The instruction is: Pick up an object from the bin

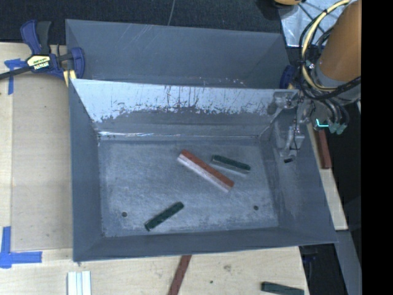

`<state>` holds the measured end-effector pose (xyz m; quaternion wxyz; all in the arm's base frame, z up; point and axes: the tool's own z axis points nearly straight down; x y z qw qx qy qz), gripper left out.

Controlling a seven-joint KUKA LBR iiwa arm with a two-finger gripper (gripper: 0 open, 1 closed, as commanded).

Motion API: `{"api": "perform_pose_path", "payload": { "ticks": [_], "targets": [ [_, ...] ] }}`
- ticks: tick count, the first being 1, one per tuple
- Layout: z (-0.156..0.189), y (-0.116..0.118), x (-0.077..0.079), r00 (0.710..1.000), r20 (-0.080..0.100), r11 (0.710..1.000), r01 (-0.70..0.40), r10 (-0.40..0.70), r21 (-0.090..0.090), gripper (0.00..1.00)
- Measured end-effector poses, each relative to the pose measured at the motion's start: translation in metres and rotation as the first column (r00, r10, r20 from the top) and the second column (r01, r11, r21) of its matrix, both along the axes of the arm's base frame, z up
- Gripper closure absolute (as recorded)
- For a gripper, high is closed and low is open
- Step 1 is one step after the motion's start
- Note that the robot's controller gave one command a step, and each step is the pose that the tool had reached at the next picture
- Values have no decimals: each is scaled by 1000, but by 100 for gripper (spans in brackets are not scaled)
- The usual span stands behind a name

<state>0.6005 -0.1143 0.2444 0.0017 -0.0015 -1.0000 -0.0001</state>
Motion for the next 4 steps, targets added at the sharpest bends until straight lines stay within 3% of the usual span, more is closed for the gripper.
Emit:
{"api": "perform_pose_path", "payload": {
  "ticks": [1,2,3,4],
  "targets": [
    [4,0,1,1000,8,1000,-2,2,-1,0],
    [-47,9,-2,999,14,999,-37,37,-2,0],
    [-107,23,4,991,10,991,-137,137,-2,0],
    [-174,47,-15,946,8,946,-323,323,-2,100]
  ]
}}
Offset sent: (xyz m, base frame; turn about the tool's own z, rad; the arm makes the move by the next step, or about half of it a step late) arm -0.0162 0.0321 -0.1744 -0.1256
